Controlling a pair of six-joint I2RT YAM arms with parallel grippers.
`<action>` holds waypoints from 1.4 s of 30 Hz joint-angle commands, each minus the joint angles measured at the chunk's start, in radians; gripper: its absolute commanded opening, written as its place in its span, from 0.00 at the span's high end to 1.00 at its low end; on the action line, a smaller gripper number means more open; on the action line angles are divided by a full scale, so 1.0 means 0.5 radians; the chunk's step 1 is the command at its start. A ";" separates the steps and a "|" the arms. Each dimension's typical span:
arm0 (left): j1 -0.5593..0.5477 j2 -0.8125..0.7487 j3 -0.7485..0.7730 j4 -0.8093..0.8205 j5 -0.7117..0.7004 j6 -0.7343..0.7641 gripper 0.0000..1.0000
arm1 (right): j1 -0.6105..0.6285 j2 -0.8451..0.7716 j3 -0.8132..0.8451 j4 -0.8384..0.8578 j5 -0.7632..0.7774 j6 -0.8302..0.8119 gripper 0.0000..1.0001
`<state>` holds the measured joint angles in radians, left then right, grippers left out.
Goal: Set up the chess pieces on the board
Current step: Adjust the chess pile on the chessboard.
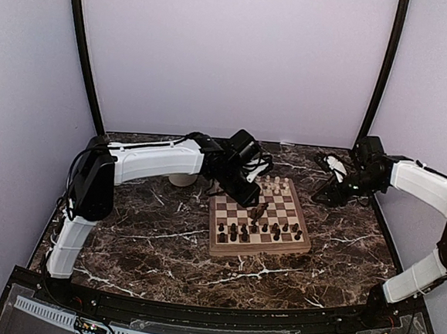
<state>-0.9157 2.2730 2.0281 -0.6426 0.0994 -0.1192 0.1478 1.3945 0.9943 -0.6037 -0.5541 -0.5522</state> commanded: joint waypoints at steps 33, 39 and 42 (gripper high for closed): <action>-0.018 0.209 0.281 -0.166 -0.085 -0.202 0.49 | 0.079 0.500 0.421 0.037 -0.160 0.199 0.62; -0.020 0.156 0.197 -0.206 -0.034 -0.245 0.35 | 0.124 0.541 0.453 0.013 -0.159 0.174 0.61; -0.016 0.149 0.124 -0.183 -0.019 -0.238 0.36 | 0.175 0.605 0.504 -0.033 -0.159 0.144 0.61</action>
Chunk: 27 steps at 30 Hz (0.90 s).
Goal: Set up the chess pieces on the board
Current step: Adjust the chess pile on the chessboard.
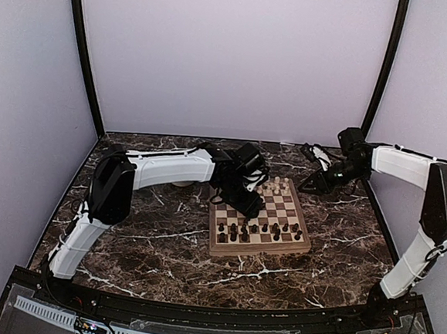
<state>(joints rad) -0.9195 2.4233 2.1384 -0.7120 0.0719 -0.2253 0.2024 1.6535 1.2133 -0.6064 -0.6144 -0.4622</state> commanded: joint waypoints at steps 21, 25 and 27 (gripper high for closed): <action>0.046 -0.295 -0.583 0.418 0.408 0.191 0.60 | 0.287 0.616 0.404 -0.347 -0.244 -0.791 0.53; 0.072 -0.356 -0.706 0.564 0.456 0.201 0.55 | 0.307 0.660 0.424 -0.284 -0.235 -0.759 0.52; 0.080 -0.363 -0.733 0.591 0.474 0.210 0.53 | 0.330 0.683 0.441 -0.263 -0.201 -0.762 0.51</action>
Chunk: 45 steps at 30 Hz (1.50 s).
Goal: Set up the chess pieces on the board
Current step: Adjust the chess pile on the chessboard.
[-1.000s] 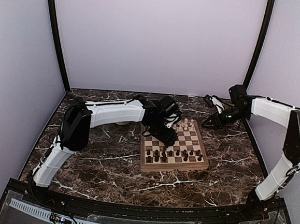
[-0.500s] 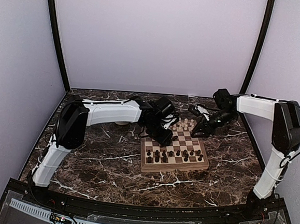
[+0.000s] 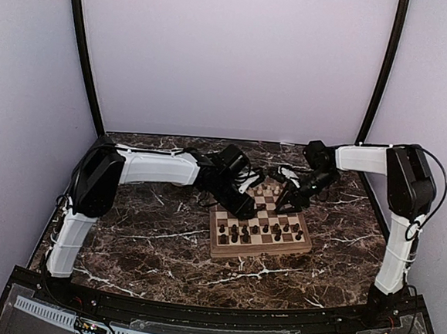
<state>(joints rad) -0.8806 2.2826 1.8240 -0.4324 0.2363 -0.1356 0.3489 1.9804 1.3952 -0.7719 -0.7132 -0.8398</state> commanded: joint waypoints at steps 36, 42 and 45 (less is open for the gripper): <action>0.143 -0.296 -0.612 0.535 0.429 -0.093 0.51 | 0.244 0.237 0.176 -0.071 0.240 -0.296 0.70; 0.143 -0.324 -0.660 0.647 0.489 -0.112 0.46 | 0.244 0.160 0.097 -0.057 0.256 -0.265 0.75; 0.141 -0.356 -0.729 0.706 0.476 -0.112 0.44 | 0.243 0.110 0.033 -0.008 0.284 -0.233 0.77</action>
<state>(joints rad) -0.8051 2.1612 1.5112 -0.0910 0.4465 -0.1768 0.4534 2.0644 1.4662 -0.7341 -0.6186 -0.9623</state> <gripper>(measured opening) 0.545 0.238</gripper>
